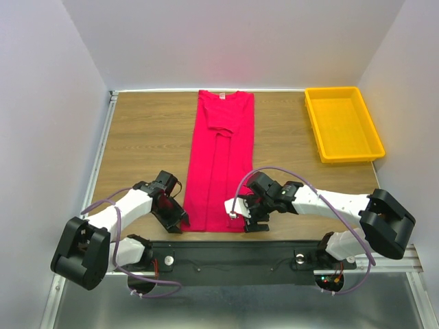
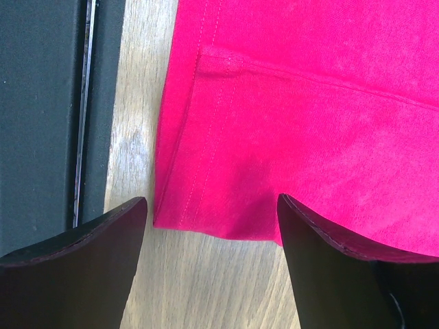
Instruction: Fold and stack the t-shirts
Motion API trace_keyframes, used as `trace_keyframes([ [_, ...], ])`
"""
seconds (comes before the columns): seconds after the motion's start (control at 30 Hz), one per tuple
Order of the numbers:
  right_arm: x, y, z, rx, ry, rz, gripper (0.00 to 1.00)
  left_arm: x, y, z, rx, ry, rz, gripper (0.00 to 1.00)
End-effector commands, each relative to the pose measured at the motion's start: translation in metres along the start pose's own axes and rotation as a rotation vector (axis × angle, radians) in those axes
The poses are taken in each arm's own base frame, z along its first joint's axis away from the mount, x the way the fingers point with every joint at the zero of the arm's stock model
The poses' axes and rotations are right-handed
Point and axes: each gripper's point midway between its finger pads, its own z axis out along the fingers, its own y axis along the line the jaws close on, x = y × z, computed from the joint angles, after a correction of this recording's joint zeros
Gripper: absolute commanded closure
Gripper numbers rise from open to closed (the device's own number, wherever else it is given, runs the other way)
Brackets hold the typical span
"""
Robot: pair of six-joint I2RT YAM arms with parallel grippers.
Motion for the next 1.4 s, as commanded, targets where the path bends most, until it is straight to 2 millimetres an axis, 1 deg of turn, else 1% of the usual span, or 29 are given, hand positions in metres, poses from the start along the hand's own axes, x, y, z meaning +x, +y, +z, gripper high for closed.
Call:
trace_keyframes([
  [0.0,-0.006,-0.001,0.003,0.009,-0.026,-0.016,0.18,-0.006,0.008,0.008,-0.034,-0.036,-0.035,0.52],
  [0.2,-0.007,-0.001,0.002,0.007,-0.031,-0.017,0.18,-0.010,0.015,0.011,-0.071,-0.065,-0.045,0.54],
  [0.23,-0.007,-0.001,0.001,0.008,-0.033,-0.019,0.18,-0.010,0.015,0.011,-0.071,-0.070,-0.049,0.59],
  [0.27,-0.008,-0.001,0.001,0.007,-0.037,-0.018,0.18,-0.011,0.015,0.011,-0.072,-0.075,-0.049,0.59],
  [0.3,-0.009,0.000,0.001,0.006,-0.039,-0.020,0.18,-0.010,0.015,0.011,-0.075,-0.075,-0.042,0.64],
  [0.37,-0.010,0.000,0.000,0.008,-0.045,-0.020,0.18,-0.009,0.014,0.012,-0.079,-0.081,-0.045,0.65],
  [0.43,-0.012,0.000,-0.001,0.006,-0.052,-0.021,0.18,-0.007,0.014,0.013,-0.086,-0.086,-0.039,0.73],
  [0.47,-0.013,-0.001,-0.001,0.007,-0.052,-0.019,0.18,-0.007,0.014,0.013,-0.090,-0.089,-0.038,0.75],
  [0.5,-0.013,0.000,-0.001,0.008,-0.054,-0.020,0.18,-0.007,0.014,0.014,-0.090,-0.089,-0.036,0.81],
  [0.53,-0.014,-0.001,-0.002,0.010,-0.056,-0.020,0.18,-0.006,0.015,0.015,-0.093,-0.085,-0.031,0.82],
  [0.6,-0.015,-0.001,-0.003,0.014,-0.060,-0.022,0.18,-0.004,0.013,0.017,-0.082,-0.076,-0.027,1.00],
  [0.67,-0.016,-0.001,-0.004,0.017,-0.063,-0.024,0.18,-0.003,0.010,0.016,-0.063,-0.068,-0.023,1.00],
  [0.77,-0.016,0.002,-0.006,0.012,-0.071,-0.041,0.17,-0.005,-0.007,0.004,-0.011,-0.078,0.000,1.00],
  [0.87,-0.016,0.006,-0.005,-0.014,-0.081,-0.073,0.16,-0.006,-0.017,-0.006,0.032,-0.086,0.011,1.00],
  [0.93,-0.016,0.010,-0.003,-0.037,-0.086,-0.083,0.16,-0.004,-0.019,-0.009,0.045,-0.079,0.008,1.00],
  [1.0,-0.014,0.009,0.000,-0.047,-0.077,-0.072,0.16,0.000,-0.020,-0.009,0.053,-0.063,0.011,1.00],
  [1.17,-0.018,0.009,0.004,-0.068,-0.083,-0.060,0.18,0.002,-0.021,-0.011,0.074,-0.055,0.008,1.00],
  [1.33,-0.015,0.026,0.016,-0.120,-0.052,-0.076,0.21,0.005,-0.021,-0.010,0.091,-0.042,0.001,1.00],
  [1.37,-0.013,0.025,0.018,-0.113,-0.033,-0.074,0.25,0.006,-0.020,-0.009,0.090,-0.039,-0.001,1.00],
])
